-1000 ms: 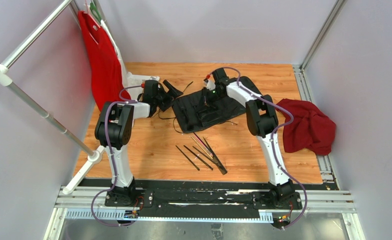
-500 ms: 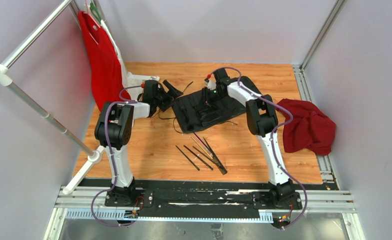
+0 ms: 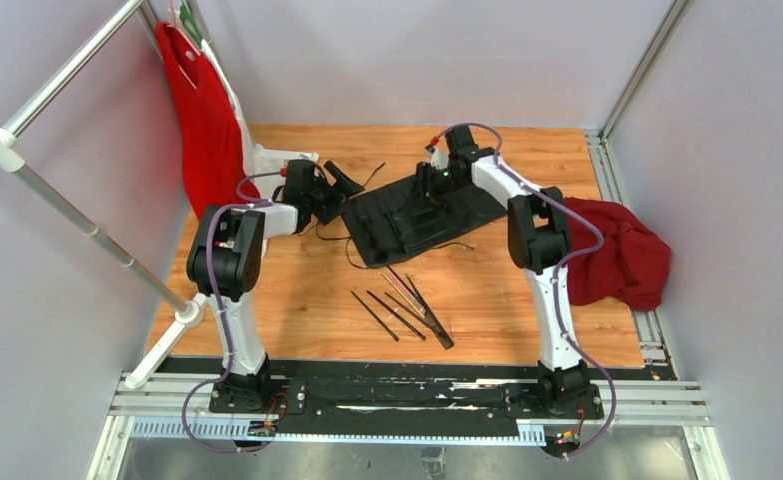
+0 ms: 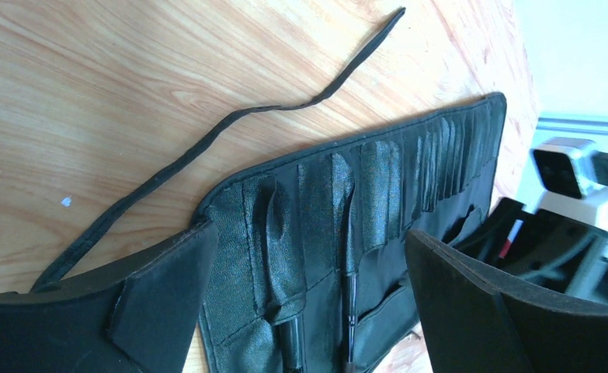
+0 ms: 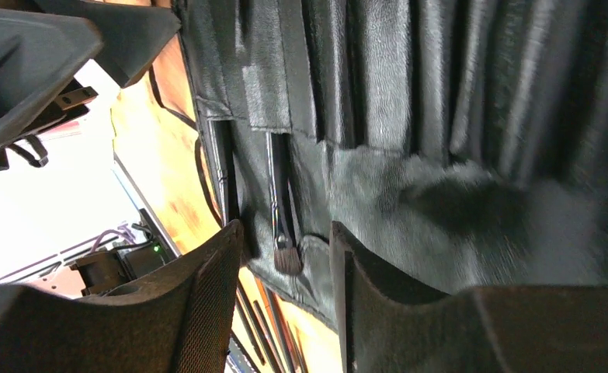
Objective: Organize the makeup
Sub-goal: Place the makeup brush in the cosmetics bag, then pick up the makeup brush from the center of the board.
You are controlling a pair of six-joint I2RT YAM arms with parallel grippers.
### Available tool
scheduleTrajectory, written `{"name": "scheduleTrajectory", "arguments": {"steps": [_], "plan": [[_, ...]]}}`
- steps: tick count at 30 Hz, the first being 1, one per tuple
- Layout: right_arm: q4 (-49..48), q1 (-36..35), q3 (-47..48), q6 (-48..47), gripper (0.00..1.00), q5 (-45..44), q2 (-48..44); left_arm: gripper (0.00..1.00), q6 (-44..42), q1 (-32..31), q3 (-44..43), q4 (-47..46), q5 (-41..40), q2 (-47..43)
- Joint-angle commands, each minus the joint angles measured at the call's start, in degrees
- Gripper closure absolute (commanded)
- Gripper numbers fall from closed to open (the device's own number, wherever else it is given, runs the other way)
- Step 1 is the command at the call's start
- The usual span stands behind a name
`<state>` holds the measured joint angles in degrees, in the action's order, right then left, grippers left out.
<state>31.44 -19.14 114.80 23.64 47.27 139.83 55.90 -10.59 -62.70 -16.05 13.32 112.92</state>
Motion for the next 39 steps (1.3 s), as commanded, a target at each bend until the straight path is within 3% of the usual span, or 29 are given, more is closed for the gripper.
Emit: {"name": "scheduleTrajectory", "arguments": {"steps": [1,10,17,28,39], "plan": [[0.8,1.7,-3.0,-2.7,0.54,-2.3,-8.7,0.02,-2.5,2.0,0.5,11.4,-2.3,0.0],[2.0,2.0,-12.1,-6.7,0.54,-8.1,-19.0,0.02,-5.1,3.1,-8.4,16.5,-2.3,-3.2],[1.9,2.0,-16.7,-7.3,0.54,-8.3,-21.9,0.02,-6.1,3.1,-14.6,20.6,-3.5,-5.1],[0.1,2.0,-23.5,-7.6,0.54,-9.2,-27.6,0.02,-4.1,0.4,-15.8,16.4,-0.9,-1.9],[-1.6,2.0,-30.8,-6.9,0.54,-10.2,-33.8,0.02,-5.8,-4.5,-22.9,19.0,-1.5,4.3]]}}
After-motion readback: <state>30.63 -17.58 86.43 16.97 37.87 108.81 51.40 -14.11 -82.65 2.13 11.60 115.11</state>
